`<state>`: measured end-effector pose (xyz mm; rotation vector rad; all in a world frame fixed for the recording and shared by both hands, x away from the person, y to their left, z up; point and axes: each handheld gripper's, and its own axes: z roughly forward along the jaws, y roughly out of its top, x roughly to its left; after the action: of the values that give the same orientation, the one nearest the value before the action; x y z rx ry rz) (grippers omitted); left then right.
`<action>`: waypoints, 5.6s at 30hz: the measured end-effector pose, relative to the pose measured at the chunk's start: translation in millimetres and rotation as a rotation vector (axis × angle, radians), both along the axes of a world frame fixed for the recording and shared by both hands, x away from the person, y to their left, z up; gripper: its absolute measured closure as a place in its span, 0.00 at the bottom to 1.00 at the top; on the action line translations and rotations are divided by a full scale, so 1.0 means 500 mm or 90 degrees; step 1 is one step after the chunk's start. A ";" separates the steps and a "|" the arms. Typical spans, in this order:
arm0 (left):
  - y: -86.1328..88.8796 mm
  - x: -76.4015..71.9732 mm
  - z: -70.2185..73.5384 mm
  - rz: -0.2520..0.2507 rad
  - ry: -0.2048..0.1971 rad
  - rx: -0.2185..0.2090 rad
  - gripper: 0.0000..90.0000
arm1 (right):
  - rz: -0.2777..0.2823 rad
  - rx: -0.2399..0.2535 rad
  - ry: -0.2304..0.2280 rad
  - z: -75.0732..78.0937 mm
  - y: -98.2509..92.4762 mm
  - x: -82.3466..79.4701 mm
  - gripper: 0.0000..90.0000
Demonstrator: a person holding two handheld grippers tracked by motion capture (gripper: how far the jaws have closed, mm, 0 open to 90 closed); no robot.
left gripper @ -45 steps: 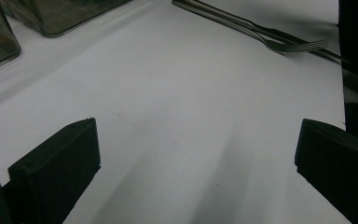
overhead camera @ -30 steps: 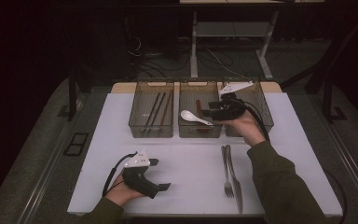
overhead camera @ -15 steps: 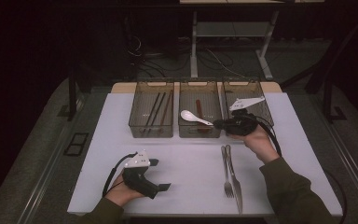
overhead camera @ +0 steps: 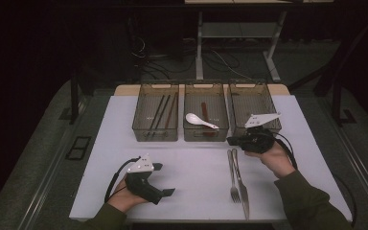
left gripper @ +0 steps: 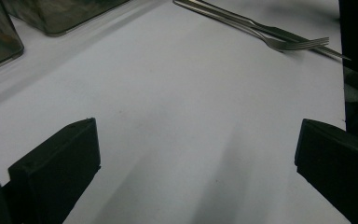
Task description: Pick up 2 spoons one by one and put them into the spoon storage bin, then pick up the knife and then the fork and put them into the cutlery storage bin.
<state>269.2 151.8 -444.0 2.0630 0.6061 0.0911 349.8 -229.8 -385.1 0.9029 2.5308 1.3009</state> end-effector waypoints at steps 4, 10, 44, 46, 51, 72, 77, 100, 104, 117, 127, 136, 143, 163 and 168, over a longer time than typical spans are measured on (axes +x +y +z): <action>-0.001 -0.001 0.001 0.000 -0.002 0.000 0.00 | -0.004 -0.005 0.006 -0.006 -0.016 -0.021 0.99; -0.001 -0.002 0.002 0.000 -0.004 0.002 0.00 | -0.003 -0.015 0.015 -0.015 -0.034 -0.050 0.99; -0.001 -0.003 0.002 0.001 -0.004 0.002 0.00 | 0.001 -0.116 0.061 -0.107 -0.003 -0.098 1.00; -0.001 -0.003 0.002 0.000 -0.004 0.002 0.00 | -0.001 -0.116 0.060 -0.108 0.000 -0.097 1.00; -0.001 -0.002 0.002 0.002 -0.004 0.000 0.00 | -0.003 -0.123 0.052 -0.112 0.009 -0.095 1.00; -0.001 -0.001 0.002 -0.001 -0.004 0.001 0.00 | -0.031 -0.109 0.055 -0.123 0.046 -0.019 1.00; -0.001 -0.002 0.003 -0.001 -0.005 0.001 0.00 | -0.018 -0.101 0.058 -0.124 0.072 -0.004 1.00; 0.000 -0.004 0.004 -0.001 -0.007 -0.003 0.00 | 0.141 -0.107 0.069 -0.108 0.193 -0.046 1.00; 0.000 -0.003 0.004 0.000 -0.006 -0.003 0.00 | 0.161 -0.122 0.050 -0.105 0.204 -0.056 1.00; 0.001 -0.004 0.005 0.003 -0.006 -0.005 0.00 | 0.098 -0.122 0.084 -0.055 0.117 -0.089 0.77; 0.000 -0.004 0.004 0.004 -0.006 -0.004 0.00 | 0.080 -0.180 0.103 -0.078 0.086 -0.136 0.77; 0.000 -0.004 0.004 0.004 -0.005 -0.004 0.00 | 0.087 -0.217 0.071 -0.097 0.109 -0.138 0.85; -0.002 -0.004 0.004 0.001 -0.006 0.000 0.00 | 0.093 -0.239 0.039 -0.098 0.121 -0.157 0.93; 0.001 -0.003 0.003 0.003 -0.004 -0.002 0.00 | 0.115 -0.186 0.059 -0.077 0.095 -0.127 0.94; 0.002 -0.003 0.003 0.003 -0.006 -0.001 0.00 | 0.111 -0.171 0.064 -0.070 0.087 -0.124 0.94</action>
<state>267.8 152.8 -442.7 2.0581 0.6054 0.1021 287.7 -186.1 -420.1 0.7223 2.8278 0.9430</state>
